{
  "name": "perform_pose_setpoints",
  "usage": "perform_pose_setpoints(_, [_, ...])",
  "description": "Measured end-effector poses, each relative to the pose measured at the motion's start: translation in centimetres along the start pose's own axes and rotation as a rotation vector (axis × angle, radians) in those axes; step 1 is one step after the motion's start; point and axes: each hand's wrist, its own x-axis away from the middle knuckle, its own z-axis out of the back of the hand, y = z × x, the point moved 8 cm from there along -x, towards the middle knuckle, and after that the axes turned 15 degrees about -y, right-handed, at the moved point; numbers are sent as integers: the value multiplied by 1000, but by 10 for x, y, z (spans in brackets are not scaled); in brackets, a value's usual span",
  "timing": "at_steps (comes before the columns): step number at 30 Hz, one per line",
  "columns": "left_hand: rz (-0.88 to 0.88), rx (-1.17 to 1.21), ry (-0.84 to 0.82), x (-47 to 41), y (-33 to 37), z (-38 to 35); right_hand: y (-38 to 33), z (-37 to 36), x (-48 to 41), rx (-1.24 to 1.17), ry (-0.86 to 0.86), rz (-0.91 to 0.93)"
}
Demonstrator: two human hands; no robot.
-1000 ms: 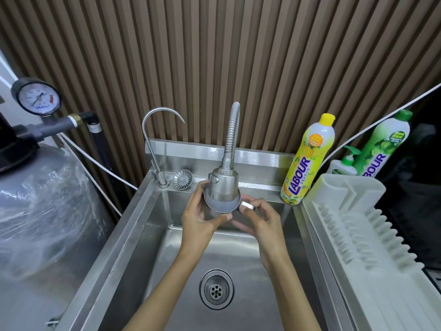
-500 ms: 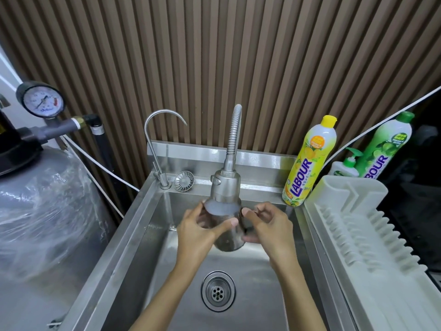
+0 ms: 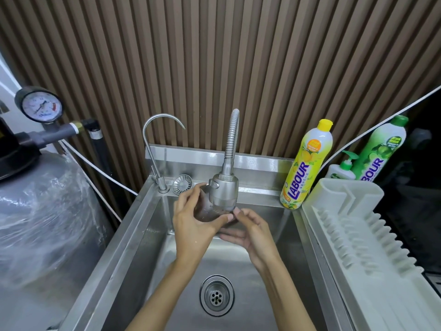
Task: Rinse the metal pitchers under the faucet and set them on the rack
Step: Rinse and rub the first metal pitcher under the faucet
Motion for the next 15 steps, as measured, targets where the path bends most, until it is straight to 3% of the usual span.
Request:
perform_pose_setpoints(4, [52,-43,8,10,0,4,-10,2,10,90,57,-23])
perform_pose_setpoints(8, [102,-4,-37,18,-10,-4,-32,20,22,405,226,37])
perform_pose_setpoints(13, [345,290,-363,12,-54,-49,-57,16,30,911,383,73])
perform_pose_setpoints(15, [431,273,-456,7,-67,-62,-60,7,25,1126,387,62])
